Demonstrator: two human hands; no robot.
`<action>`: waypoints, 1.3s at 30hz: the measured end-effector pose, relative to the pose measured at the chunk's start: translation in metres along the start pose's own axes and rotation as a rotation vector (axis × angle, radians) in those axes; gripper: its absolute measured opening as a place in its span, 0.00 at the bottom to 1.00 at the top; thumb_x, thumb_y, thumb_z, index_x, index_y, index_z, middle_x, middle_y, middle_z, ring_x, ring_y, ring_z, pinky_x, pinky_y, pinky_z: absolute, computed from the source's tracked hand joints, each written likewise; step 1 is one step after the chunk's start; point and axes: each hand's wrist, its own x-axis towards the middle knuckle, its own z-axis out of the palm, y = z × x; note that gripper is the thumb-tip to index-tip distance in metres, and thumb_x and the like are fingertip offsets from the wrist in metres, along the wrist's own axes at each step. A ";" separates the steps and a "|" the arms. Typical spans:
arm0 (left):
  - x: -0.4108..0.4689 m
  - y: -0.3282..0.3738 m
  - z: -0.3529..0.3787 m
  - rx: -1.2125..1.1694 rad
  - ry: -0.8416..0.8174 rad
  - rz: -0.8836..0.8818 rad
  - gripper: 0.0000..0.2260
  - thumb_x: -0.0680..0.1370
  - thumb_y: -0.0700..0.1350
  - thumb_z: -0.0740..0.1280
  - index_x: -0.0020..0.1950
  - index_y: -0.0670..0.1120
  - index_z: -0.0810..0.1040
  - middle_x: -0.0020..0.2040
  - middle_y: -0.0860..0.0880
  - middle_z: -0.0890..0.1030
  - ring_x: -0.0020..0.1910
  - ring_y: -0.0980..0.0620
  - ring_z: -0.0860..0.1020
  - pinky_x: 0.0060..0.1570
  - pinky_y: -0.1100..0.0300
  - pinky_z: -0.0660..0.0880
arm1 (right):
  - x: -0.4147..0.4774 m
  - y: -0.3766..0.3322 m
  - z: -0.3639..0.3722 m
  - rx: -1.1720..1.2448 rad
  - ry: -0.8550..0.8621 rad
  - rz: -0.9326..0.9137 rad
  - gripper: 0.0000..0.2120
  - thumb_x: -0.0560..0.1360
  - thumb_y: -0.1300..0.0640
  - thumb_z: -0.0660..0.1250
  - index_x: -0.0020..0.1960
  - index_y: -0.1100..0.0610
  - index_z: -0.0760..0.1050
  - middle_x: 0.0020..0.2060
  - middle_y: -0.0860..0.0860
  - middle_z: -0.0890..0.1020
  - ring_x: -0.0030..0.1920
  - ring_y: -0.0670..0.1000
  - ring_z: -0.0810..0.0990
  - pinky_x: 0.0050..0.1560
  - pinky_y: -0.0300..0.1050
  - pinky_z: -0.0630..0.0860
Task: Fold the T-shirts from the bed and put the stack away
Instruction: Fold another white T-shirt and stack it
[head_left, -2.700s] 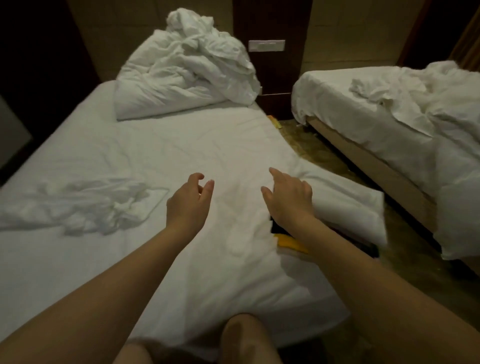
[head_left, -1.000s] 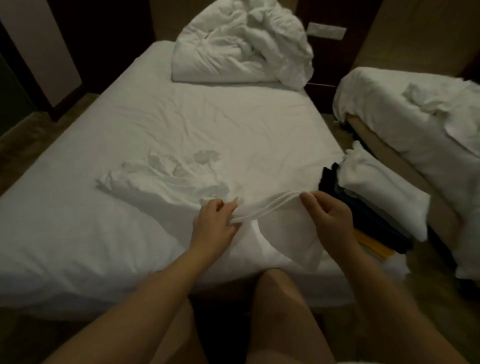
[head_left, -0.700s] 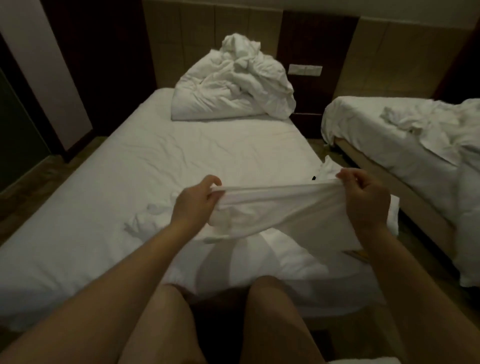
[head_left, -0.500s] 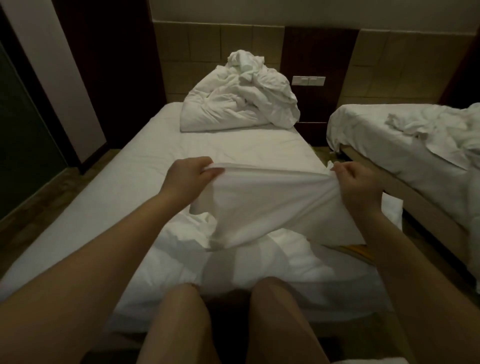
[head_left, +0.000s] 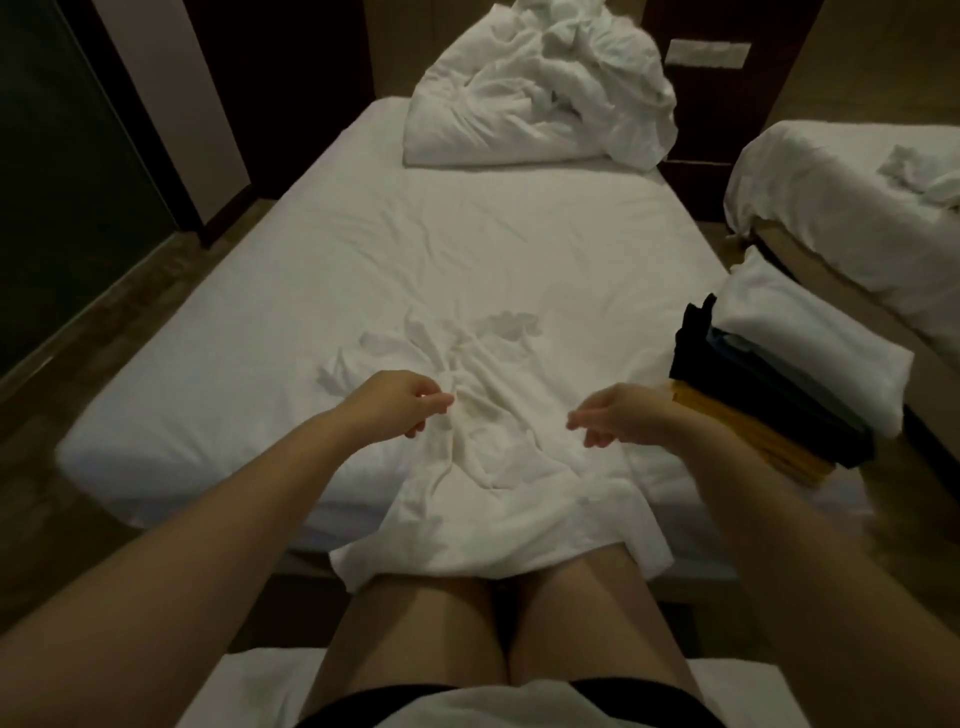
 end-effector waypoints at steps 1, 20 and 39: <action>0.008 -0.005 0.006 0.009 0.011 -0.016 0.13 0.79 0.54 0.60 0.45 0.48 0.80 0.37 0.48 0.80 0.36 0.52 0.79 0.43 0.58 0.75 | 0.013 -0.003 0.007 -0.024 -0.004 -0.021 0.14 0.78 0.49 0.61 0.55 0.56 0.80 0.37 0.46 0.82 0.38 0.44 0.79 0.41 0.36 0.72; 0.208 -0.066 0.062 0.133 0.279 -0.356 0.32 0.74 0.64 0.61 0.71 0.50 0.55 0.64 0.41 0.70 0.61 0.39 0.70 0.57 0.46 0.71 | 0.279 -0.071 0.041 -0.055 0.303 -0.206 0.24 0.78 0.52 0.61 0.73 0.55 0.62 0.69 0.54 0.69 0.69 0.54 0.67 0.68 0.48 0.62; 0.060 -0.125 0.057 -0.283 0.284 -0.676 0.26 0.79 0.45 0.62 0.73 0.48 0.55 0.61 0.35 0.73 0.57 0.36 0.73 0.47 0.55 0.63 | 0.168 0.028 0.076 0.019 0.511 0.079 0.12 0.78 0.57 0.56 0.61 0.54 0.64 0.46 0.62 0.79 0.45 0.64 0.78 0.40 0.46 0.65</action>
